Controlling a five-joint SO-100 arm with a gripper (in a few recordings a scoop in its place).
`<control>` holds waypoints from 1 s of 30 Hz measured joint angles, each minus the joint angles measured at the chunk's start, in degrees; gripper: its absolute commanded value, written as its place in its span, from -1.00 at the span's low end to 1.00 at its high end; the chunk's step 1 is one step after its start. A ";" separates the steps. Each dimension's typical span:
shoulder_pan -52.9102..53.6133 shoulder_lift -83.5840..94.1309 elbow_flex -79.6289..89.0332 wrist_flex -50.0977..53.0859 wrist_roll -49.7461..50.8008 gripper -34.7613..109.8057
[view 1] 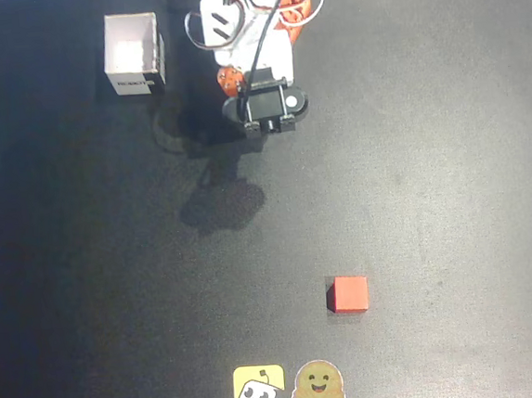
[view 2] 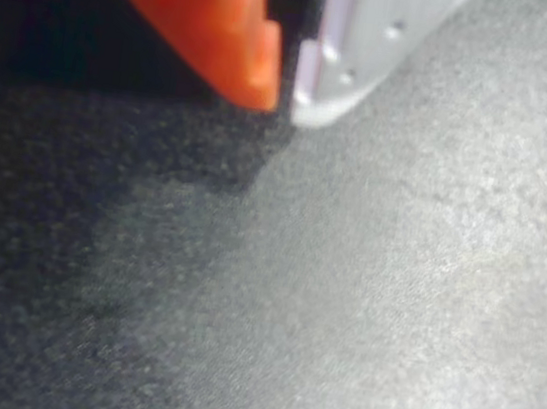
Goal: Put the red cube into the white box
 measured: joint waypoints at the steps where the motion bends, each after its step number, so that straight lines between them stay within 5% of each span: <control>1: -0.35 0.00 0.00 0.00 0.00 -0.52; 7: -2.20 -5.98 -4.57 -1.58 0.53 -0.52; 24: -13.45 -79.63 -63.28 -3.87 7.56 -0.51; 30: -16.35 -96.33 -77.17 -3.87 10.99 -0.36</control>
